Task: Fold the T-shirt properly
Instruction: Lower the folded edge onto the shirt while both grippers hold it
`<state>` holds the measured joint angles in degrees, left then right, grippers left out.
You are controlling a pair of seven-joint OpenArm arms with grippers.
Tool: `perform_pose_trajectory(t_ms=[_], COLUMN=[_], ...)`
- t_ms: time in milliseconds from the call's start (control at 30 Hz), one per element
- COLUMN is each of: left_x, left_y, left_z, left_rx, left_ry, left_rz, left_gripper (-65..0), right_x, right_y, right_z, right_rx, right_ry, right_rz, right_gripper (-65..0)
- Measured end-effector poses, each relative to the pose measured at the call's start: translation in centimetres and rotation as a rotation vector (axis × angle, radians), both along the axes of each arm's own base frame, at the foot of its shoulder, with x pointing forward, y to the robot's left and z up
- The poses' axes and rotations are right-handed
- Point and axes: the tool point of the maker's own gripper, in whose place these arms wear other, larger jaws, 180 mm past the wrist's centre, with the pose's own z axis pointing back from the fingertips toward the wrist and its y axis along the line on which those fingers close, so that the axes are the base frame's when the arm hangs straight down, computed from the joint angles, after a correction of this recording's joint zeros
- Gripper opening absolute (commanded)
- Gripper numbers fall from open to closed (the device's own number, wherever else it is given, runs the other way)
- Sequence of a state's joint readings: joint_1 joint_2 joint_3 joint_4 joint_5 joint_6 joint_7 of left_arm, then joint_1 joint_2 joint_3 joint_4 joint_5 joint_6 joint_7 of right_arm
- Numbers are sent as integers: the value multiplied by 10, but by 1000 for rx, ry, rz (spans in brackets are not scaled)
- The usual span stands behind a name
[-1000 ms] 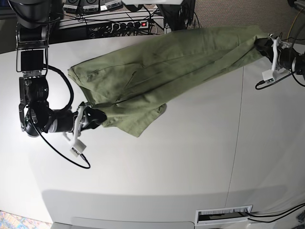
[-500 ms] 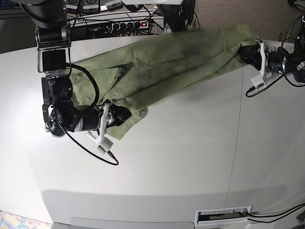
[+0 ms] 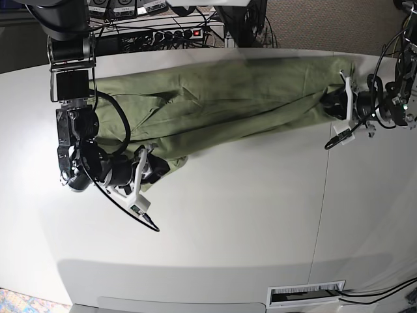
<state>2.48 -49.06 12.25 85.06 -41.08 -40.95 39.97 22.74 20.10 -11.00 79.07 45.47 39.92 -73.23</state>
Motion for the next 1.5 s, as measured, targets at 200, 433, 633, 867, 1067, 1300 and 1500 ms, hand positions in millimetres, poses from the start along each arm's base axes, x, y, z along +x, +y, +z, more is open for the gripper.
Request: perform_pose_trajectory(t_ms=[200, 433, 633, 867, 1067, 1300, 1500], left_x=[4, 4, 4, 4, 3, 3, 3], left_y=[4, 4, 4, 4, 3, 3, 3], left_z=[1, 1, 1, 1, 1, 1, 1], left_rx=[23, 17, 17, 17, 8, 7, 8], left_ry=[-4, 2, 3, 3, 8, 8, 9], left_rz=[-3, 1, 1, 1, 7, 7, 8], left_gripper=[-468, -468, -468, -468, -468, -469, -469], right_x=[34, 60, 75, 77, 66, 63, 58], right_y=[-31, -67, -82, -99, -105, -90, -92], right_z=[32, 44, 16, -17, -45, -55, -59], right_rx=[1, -88, -78, -77, -122, -103, -131], right_ry=[-121, -277, -319, -259, -191, -156, -115], right_rz=[-118, -229, -287, -341, -346, -336, -332], right_gripper=[-442, -441, -432, -432, -433, -493, -650])
